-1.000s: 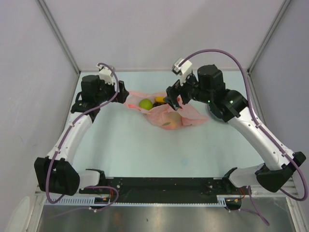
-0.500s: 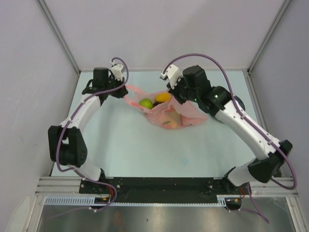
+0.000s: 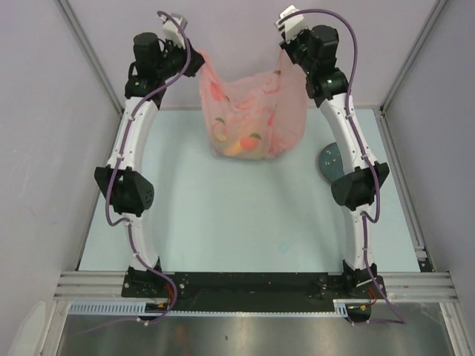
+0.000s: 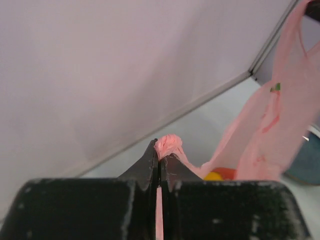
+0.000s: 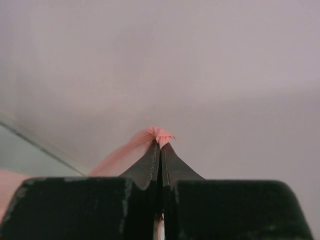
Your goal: Take the fake fruits out of the plastic bag
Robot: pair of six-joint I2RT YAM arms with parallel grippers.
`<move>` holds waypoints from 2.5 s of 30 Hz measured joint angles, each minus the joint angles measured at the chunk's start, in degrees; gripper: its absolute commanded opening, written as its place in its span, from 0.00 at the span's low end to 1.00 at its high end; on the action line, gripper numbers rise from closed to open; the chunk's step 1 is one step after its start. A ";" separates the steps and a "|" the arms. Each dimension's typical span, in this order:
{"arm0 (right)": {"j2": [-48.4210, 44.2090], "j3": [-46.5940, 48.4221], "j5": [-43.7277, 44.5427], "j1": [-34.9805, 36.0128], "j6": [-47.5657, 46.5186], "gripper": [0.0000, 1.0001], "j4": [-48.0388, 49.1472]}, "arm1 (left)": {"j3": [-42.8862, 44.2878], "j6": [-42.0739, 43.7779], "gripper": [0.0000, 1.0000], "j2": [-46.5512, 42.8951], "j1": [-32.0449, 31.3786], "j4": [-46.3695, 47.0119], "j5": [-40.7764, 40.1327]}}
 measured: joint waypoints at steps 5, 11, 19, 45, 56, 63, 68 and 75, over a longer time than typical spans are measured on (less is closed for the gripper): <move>-5.18 -10.45 -0.04 -0.42 -3.89 0.00 12.28 | 1.25 -1.11 0.00 -3.04 -0.72 2.91 0.15; -27.12 -51.01 -2.60 0.48 -7.41 0.00 23.74 | -22.73 -3.67 0.00 -16.79 -1.05 5.70 1.55; -37.03 -75.28 -3.56 0.07 -0.26 0.77 18.97 | -52.13 -5.05 0.00 -27.63 -3.45 8.17 1.49; -31.89 -85.11 -16.00 -49.11 44.68 0.78 -6.25 | -53.42 0.74 0.52 -32.02 -4.07 -4.35 3.43; -19.87 -84.19 -25.33 -52.02 49.46 0.57 2.56 | -53.46 5.86 0.48 -32.04 -3.52 -11.91 5.55; -15.43 -83.23 -29.53 -51.01 50.66 0.11 8.39 | -53.51 8.79 0.47 -33.05 -2.47 -15.02 3.96; -14.86 -82.51 -34.56 -49.05 51.17 0.00 8.76 | -53.55 9.16 0.47 -34.12 -2.43 -14.99 3.78; -18.58 -84.26 -35.34 -41.97 45.77 0.00 6.80 | -53.55 8.70 0.47 -34.38 -2.19 -13.51 3.78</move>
